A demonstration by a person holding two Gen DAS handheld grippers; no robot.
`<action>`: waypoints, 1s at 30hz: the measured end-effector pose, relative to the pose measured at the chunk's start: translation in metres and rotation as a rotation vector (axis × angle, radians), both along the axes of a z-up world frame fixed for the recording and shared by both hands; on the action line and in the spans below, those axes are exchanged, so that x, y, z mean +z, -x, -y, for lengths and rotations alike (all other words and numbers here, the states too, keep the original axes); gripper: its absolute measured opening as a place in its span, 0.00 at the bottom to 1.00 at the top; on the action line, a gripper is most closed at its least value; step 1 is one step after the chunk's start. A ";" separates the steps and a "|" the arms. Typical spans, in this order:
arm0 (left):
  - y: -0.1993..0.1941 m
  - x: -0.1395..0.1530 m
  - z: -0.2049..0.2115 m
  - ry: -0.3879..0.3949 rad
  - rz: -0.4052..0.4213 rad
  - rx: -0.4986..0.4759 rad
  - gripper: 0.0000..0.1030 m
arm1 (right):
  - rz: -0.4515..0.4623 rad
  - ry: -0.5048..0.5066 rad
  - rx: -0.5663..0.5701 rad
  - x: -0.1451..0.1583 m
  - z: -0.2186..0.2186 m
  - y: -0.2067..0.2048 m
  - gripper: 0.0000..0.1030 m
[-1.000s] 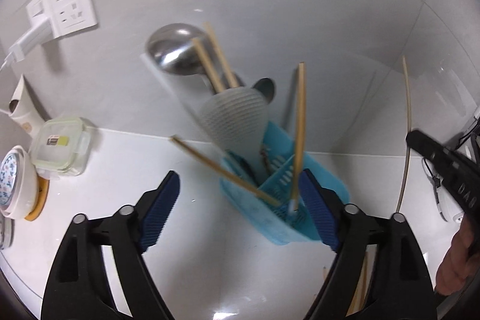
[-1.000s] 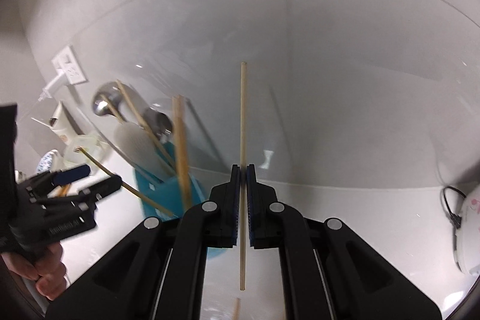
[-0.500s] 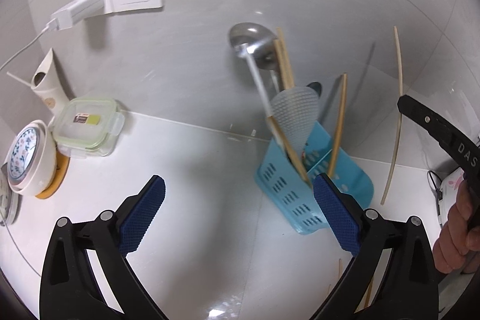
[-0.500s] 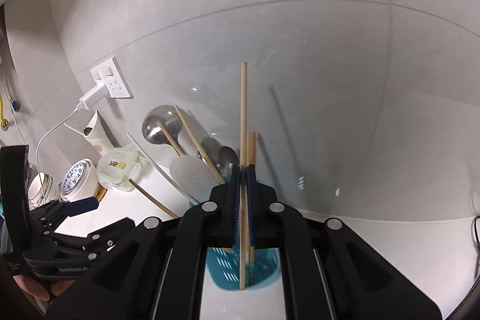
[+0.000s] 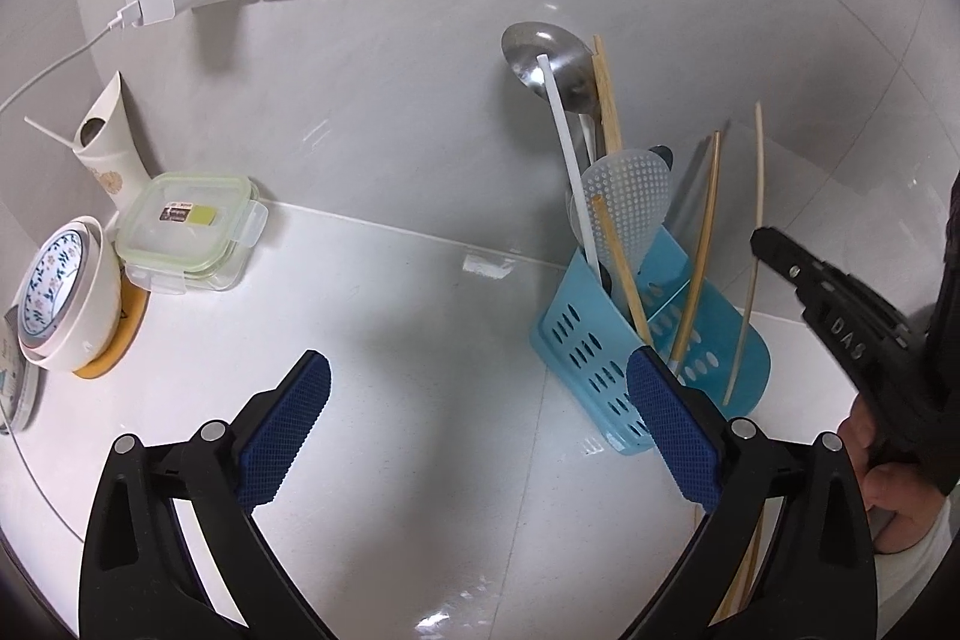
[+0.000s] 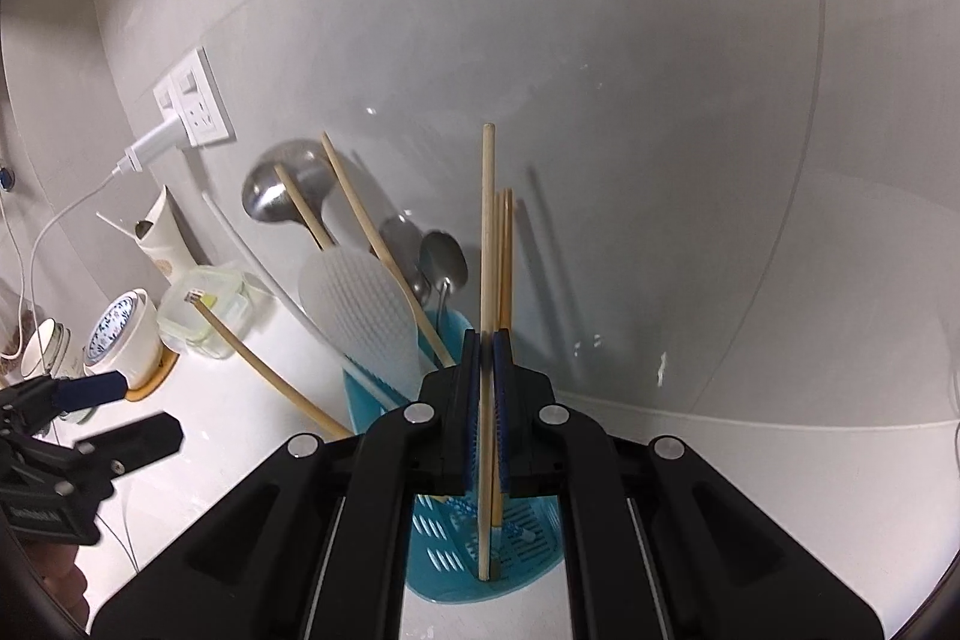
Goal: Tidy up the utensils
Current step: 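Lower the thin chopstick into the caddy and open the right gripper, then move both open grippers back over the chopsticks lying on the counter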
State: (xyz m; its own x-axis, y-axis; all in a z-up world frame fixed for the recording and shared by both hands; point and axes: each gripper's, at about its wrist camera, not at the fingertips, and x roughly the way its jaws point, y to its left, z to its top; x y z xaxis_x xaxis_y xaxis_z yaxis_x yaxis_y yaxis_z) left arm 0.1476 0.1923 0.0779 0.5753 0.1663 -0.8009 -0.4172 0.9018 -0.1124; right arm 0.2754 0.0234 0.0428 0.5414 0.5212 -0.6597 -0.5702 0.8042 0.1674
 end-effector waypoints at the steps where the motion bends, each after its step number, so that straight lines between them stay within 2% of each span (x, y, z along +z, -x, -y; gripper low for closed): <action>1: -0.001 0.000 0.001 -0.002 -0.001 0.001 0.94 | -0.003 0.008 0.000 -0.002 0.000 0.000 0.04; 4: -0.001 -0.002 0.001 -0.008 -0.005 0.002 0.94 | -0.020 0.025 0.002 -0.005 -0.001 0.001 0.09; 6: -0.001 -0.003 0.001 -0.003 -0.009 0.004 0.94 | -0.023 0.032 -0.020 -0.004 0.003 0.003 0.46; 12: -0.001 -0.003 0.005 0.001 -0.009 0.000 0.94 | -0.009 0.051 -0.061 0.000 0.016 0.009 0.76; 15: -0.002 -0.003 0.009 -0.005 -0.006 -0.003 0.94 | -0.008 0.063 -0.089 0.001 0.025 0.011 0.86; 20: -0.004 -0.006 0.012 0.011 -0.020 -0.003 0.94 | -0.011 0.097 -0.128 0.001 0.041 0.016 0.92; 30: -0.008 -0.012 0.037 0.004 -0.058 -0.055 0.94 | -0.045 0.180 -0.190 -0.012 0.082 0.029 0.93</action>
State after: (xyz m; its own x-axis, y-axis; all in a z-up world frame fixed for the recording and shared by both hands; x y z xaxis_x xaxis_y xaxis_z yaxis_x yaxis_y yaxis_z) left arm 0.1556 0.1558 0.0655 0.5363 0.1327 -0.8335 -0.3731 0.9231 -0.0931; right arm 0.2468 -0.0583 0.0308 0.5868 0.2846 -0.7581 -0.4011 0.9154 0.0332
